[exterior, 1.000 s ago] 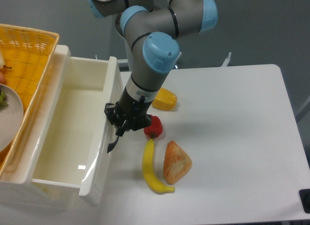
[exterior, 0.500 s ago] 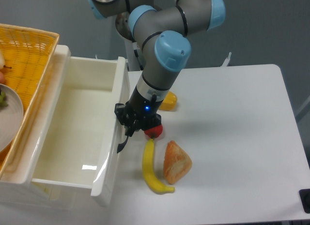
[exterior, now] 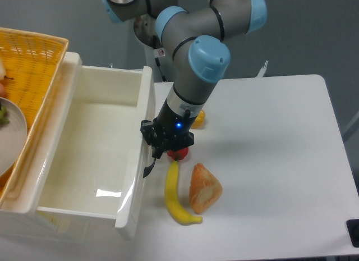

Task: Slide the top white drawer open
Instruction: 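Pull the handle outward, sliding the upper drawer open, then release the drawer handle by opening the gripper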

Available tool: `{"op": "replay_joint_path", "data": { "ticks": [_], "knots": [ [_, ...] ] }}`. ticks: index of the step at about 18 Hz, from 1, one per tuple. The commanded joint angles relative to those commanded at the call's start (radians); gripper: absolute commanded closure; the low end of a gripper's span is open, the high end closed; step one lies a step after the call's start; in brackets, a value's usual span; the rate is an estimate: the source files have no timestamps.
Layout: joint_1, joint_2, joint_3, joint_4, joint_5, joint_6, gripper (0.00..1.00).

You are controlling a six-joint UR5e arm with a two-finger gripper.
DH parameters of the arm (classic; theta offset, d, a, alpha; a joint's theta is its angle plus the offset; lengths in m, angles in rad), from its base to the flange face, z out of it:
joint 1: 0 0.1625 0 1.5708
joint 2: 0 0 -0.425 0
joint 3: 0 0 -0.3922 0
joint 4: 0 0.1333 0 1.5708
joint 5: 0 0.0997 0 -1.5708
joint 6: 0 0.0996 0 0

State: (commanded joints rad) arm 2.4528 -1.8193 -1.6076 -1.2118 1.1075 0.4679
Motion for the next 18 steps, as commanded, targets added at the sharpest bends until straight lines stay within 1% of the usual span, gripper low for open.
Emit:
{"op": "replay_joint_path", "data": {
  "ticks": [4, 7, 14, 18],
  "knots": [
    [0.008, 0.000, 0.000, 0.002, -0.002, 0.000, 0.71],
    [0.017, -0.002, 0.000, 0.002, 0.000, 0.000, 0.61],
    [0.037, -0.009, 0.011, 0.003, -0.002, 0.002, 0.58],
    [0.040, -0.009, 0.012, 0.003, -0.002, 0.002, 0.55]
  ]
}}
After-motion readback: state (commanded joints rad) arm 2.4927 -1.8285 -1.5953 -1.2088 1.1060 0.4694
